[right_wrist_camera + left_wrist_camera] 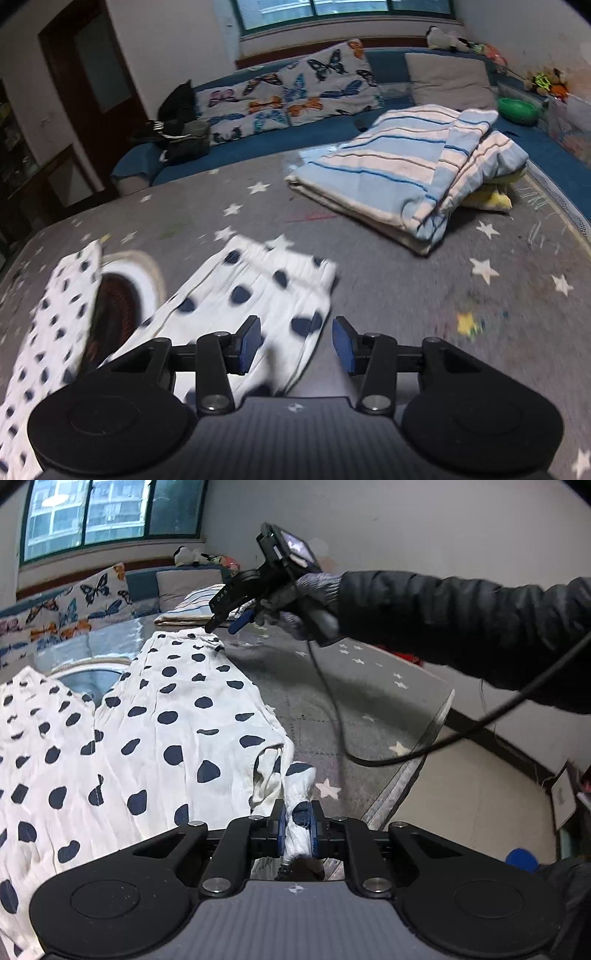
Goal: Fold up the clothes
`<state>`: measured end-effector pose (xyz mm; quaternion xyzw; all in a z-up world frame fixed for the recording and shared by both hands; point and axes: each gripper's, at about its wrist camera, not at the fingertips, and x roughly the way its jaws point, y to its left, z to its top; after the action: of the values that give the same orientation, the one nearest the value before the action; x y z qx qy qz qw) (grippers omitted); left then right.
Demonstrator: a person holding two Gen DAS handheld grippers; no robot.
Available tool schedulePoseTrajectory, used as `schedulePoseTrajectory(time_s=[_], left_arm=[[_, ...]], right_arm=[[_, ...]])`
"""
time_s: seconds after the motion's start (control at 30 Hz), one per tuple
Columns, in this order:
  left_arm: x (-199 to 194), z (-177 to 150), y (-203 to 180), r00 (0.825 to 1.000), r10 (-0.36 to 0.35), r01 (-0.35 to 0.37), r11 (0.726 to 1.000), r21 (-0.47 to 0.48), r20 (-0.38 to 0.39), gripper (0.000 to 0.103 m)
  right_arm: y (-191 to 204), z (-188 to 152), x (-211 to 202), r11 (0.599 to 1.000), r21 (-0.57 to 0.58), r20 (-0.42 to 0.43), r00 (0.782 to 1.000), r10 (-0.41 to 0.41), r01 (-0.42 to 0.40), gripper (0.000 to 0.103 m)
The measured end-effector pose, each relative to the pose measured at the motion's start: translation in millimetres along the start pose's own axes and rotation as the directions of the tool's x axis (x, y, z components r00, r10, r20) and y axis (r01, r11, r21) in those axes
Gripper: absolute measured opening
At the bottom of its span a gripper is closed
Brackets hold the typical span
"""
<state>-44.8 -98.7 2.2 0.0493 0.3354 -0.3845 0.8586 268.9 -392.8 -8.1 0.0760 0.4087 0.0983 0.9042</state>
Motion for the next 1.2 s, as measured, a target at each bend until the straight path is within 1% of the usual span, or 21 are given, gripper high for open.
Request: schedulePoseTrajectory(time_s=[0.1, 0.3, 0.33, 0.4, 0.47, 0.53, 0.57, 0.73, 0.93, 1.13, 1.2], left_arm=[[-4, 4, 4, 1.000, -0.010, 0.011, 1.000, -0.023, 0.009, 0.013], [-7, 6, 7, 1.000, -0.023, 0.024, 0.999, -0.042, 0.013, 0.013], [-7, 6, 7, 1.000, -0.024, 0.024, 0.999, -0.043, 0.013, 0.013], [-9, 6, 7, 0.999, -0.027, 0.028, 0.999, -0.044, 0.016, 0.013], [-11, 6, 7, 0.999, -0.027, 0.028, 0.999, -0.045, 0.017, 0.013], [-12, 7, 6, 0.999, -0.025, 0.025, 0.999, -0.047, 0.021, 0.013], [-13, 7, 7, 0.999, -0.023, 0.025, 0.999, -0.049, 0.024, 0.013], [-19, 7, 9, 0.999, -0.015, 0.018, 0.998, -0.063, 0.047, 0.013], [-23, 6, 10, 0.998, -0.005, 0.009, 0.997, -0.070, 0.060, 0.013], [-23, 8, 9, 0.998, -0.007, 0.012, 0.998, -0.064, 0.067, 0.013], [-23, 8, 10, 0.998, -0.007, 0.011, 0.998, -0.065, 0.065, 0.013]], right_arm=[[-5, 9, 18, 1.000, 0.026, -0.006, 1.000, -0.014, 0.014, 0.044], [-9, 16, 39, 0.997, 0.065, -0.003, 1.000, -0.029, 0.029, 0.043], [-9, 17, 41, 0.997, 0.065, 0.001, 0.999, -0.032, 0.032, 0.040], [-8, 17, 43, 0.997, 0.065, 0.006, 0.999, -0.040, 0.040, 0.032], [-9, 18, 44, 0.996, 0.071, 0.006, 0.999, -0.050, 0.049, 0.017], [-11, 20, 43, 0.994, 0.093, 0.011, 0.998, -0.054, 0.052, 0.014], [-12, 21, 41, 0.993, 0.105, 0.018, 0.998, -0.052, 0.050, 0.010], [-15, 26, 31, 0.987, 0.155, 0.051, 0.998, -0.038, 0.029, 0.008], [-11, 30, 21, 0.987, 0.152, 0.062, 0.996, -0.068, 0.057, 0.007], [-18, 26, 27, 0.982, 0.170, 0.038, 0.996, -0.083, 0.076, 0.007], [-24, 20, 31, 0.979, 0.191, 0.026, 0.997, -0.075, 0.069, 0.007]])
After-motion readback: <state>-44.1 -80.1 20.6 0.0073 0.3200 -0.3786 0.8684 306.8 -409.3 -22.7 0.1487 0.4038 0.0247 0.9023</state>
